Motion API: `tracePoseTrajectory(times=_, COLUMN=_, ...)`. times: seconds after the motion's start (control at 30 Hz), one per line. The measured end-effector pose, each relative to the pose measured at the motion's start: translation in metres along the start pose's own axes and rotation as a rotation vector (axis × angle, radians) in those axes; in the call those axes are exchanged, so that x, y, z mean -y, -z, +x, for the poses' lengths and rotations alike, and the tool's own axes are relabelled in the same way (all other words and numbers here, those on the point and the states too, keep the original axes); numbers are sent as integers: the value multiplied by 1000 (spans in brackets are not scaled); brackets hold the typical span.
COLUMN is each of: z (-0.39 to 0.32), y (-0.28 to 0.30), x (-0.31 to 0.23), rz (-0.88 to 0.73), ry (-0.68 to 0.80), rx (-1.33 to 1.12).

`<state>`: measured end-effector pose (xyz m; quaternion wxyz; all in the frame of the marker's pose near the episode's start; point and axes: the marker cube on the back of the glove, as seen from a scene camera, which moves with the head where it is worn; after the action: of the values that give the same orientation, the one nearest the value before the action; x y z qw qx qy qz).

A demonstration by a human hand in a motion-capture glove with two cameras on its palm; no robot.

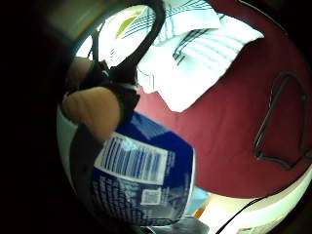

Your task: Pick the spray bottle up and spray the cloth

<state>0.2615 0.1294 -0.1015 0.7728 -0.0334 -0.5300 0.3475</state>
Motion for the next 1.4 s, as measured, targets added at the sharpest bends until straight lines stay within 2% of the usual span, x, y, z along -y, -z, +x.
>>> tracePoseTrajectory(times=0.93, z=-6, y=-11, x=3, rz=2, ry=15, rx=-43)
tracePoseTrajectory(times=1.13, z=-17, y=-29, x=3, rz=9, ry=93, rx=-41)
tracePoseTrajectory(times=1.4, z=-45, y=-76, x=-2, rz=-3, ry=315, rx=-1)
